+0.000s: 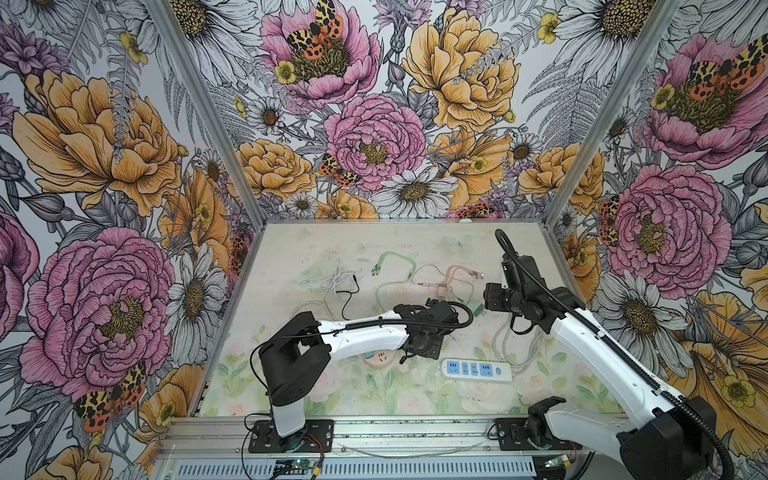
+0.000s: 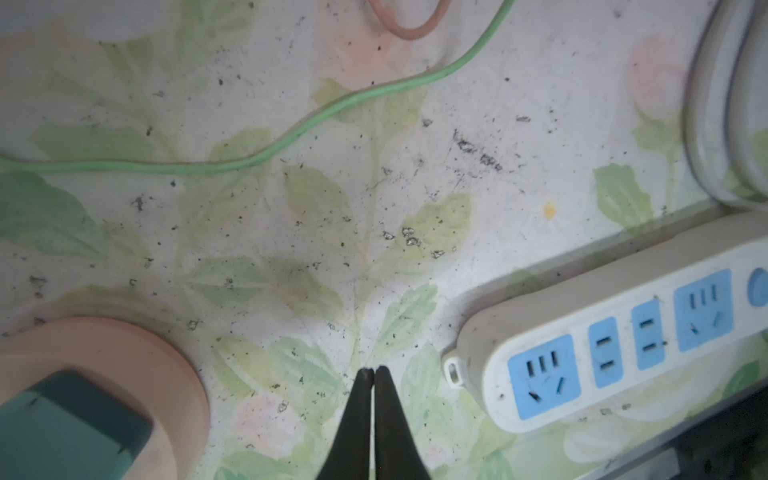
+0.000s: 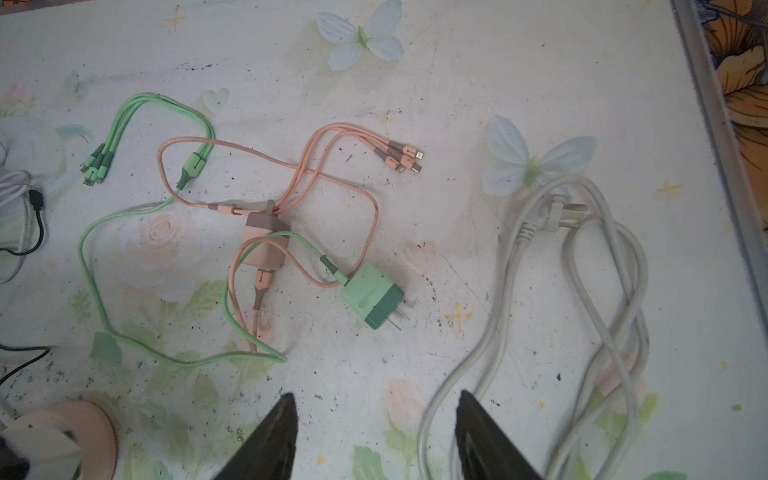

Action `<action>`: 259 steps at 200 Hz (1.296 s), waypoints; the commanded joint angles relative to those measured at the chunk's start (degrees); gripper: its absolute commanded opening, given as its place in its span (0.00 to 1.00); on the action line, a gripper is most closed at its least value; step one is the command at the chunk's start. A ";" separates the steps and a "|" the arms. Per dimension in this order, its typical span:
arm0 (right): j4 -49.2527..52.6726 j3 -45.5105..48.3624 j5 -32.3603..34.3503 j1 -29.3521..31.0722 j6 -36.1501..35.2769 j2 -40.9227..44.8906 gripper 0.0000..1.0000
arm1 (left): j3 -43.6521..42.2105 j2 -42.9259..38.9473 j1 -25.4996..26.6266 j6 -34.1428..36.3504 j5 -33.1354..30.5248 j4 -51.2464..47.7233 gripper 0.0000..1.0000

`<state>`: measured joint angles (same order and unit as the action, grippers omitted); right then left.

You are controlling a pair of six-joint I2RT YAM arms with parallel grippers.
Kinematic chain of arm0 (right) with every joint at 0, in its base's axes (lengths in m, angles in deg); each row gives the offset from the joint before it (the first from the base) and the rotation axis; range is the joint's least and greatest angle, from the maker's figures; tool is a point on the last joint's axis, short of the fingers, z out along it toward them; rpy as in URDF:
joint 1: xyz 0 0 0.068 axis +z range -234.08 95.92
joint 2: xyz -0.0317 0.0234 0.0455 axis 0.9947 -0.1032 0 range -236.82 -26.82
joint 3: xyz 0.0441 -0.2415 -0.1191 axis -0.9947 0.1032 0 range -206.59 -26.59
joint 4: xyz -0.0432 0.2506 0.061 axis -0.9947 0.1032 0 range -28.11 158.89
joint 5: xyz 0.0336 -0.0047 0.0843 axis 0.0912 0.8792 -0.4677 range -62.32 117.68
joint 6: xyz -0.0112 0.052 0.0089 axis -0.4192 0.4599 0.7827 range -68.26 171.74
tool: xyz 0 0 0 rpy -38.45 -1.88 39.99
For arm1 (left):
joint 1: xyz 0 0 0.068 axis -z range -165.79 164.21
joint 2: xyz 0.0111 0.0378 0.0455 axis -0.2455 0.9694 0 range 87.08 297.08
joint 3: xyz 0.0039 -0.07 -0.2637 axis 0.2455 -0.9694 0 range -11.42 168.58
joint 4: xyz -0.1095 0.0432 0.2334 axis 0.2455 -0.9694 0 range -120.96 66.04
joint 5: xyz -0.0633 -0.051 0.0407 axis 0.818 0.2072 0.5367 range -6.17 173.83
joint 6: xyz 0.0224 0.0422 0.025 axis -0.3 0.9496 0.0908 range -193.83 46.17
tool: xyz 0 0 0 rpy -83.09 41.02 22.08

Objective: Insert the plug
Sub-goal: 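Raise both grippers away from the pink socket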

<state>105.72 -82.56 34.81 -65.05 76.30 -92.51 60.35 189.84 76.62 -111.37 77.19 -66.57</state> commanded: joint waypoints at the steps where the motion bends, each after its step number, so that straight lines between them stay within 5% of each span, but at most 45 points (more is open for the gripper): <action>1: -1.99 0.47 -1.81 -0.53 0.83 0.30 0.61 | -2.16 0.96 0.51 -2.16 -0.63 -0.37 0.08; 78: -3.09 1.82 -3.92 -0.52 0.93 0.30 0.60 | -5.24 4.91 -0.47 -3.54 -4.67 -0.58 0.07; 259: -5.40 4.06 -7.66 -0.32 2.61 -0.46 0.57 | -18.21 -9.92 -8.91 -6.53 -12.84 -4.19 0.07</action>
<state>102.05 -78.86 28.01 -65.05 78.25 -92.62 43.19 182.34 69.17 -116.22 68.19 -68.97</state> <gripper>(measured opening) 0.576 0.072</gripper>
